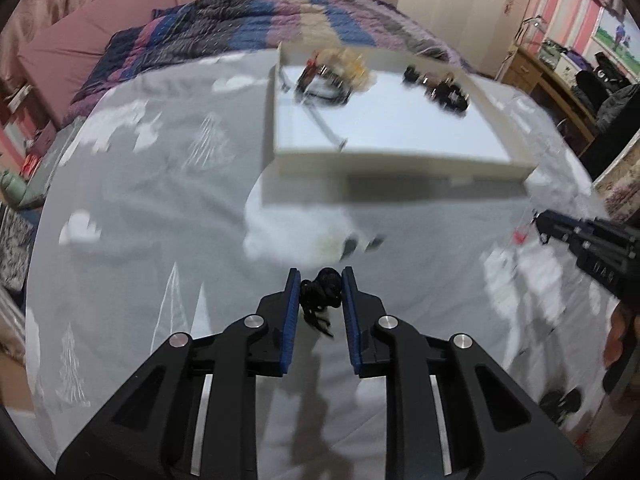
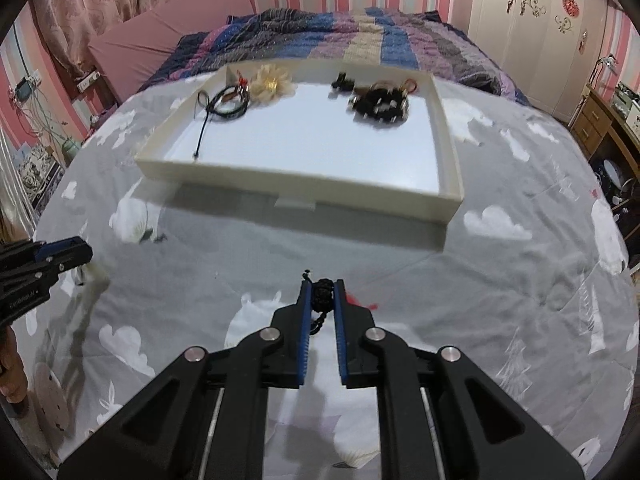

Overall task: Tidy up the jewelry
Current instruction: 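Carry the jade pendant and earring into the tray and open both tools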

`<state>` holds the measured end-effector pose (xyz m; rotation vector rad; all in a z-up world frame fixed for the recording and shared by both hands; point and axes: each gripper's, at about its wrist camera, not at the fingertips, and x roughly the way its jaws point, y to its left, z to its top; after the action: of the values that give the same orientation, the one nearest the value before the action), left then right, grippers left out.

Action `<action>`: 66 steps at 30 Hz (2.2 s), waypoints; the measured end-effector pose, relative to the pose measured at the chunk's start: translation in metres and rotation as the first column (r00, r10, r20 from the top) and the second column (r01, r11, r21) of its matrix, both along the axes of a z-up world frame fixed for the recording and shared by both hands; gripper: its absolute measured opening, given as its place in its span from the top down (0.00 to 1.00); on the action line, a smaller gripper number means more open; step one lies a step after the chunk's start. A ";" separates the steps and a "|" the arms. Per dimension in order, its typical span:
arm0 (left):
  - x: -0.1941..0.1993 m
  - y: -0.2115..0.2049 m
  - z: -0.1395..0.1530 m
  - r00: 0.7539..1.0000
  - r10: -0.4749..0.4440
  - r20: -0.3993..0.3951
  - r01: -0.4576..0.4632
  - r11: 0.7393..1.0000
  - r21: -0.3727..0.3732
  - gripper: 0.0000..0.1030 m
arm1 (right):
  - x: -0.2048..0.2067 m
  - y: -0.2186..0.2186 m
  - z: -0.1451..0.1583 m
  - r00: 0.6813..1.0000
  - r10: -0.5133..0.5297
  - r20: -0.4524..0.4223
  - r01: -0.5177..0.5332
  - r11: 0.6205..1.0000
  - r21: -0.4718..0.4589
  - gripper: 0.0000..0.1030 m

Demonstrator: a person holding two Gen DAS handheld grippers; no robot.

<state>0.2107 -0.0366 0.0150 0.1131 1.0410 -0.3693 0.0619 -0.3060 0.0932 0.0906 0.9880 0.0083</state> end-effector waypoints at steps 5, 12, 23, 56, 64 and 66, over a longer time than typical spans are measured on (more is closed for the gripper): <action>0.026 -0.024 0.029 0.999 -0.038 0.035 0.039 0.999 -0.025 0.82 | 0.010 -0.008 0.021 0.999 -0.004 0.042 0.004 1.000 -0.009 0.90; 0.059 -0.053 0.053 0.996 -0.069 0.061 0.073 0.995 -0.073 0.82 | 0.038 -0.019 0.053 0.994 -0.017 0.103 0.018 1.000 -0.004 0.90; 0.107 -0.094 0.041 0.994 -0.083 0.069 0.090 0.992 -0.092 0.82 | 0.100 -0.028 0.052 0.992 -0.029 0.120 0.029 1.000 0.004 0.90; 0.156 -0.093 -0.014 0.996 -0.023 0.090 0.027 0.999 -0.041 0.81 | 0.156 -0.069 -0.027 0.977 -0.163 0.137 0.166 0.986 -0.015 0.90; 0.163 -0.088 -0.022 0.998 -0.001 0.061 0.003 1.000 -0.029 0.81 | 0.158 -0.068 -0.035 0.979 -0.167 0.121 0.168 0.986 -0.001 0.90; 0.163 -0.088 -0.022 0.998 -0.002 0.059 0.004 1.000 -0.029 0.81 | 0.158 -0.069 -0.037 0.979 -0.171 0.115 0.171 0.985 0.004 0.90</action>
<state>0.3735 -0.1249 -0.0074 0.0991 0.9769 -0.3817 0.2203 -0.3750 0.0558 0.1676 0.8620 -0.1460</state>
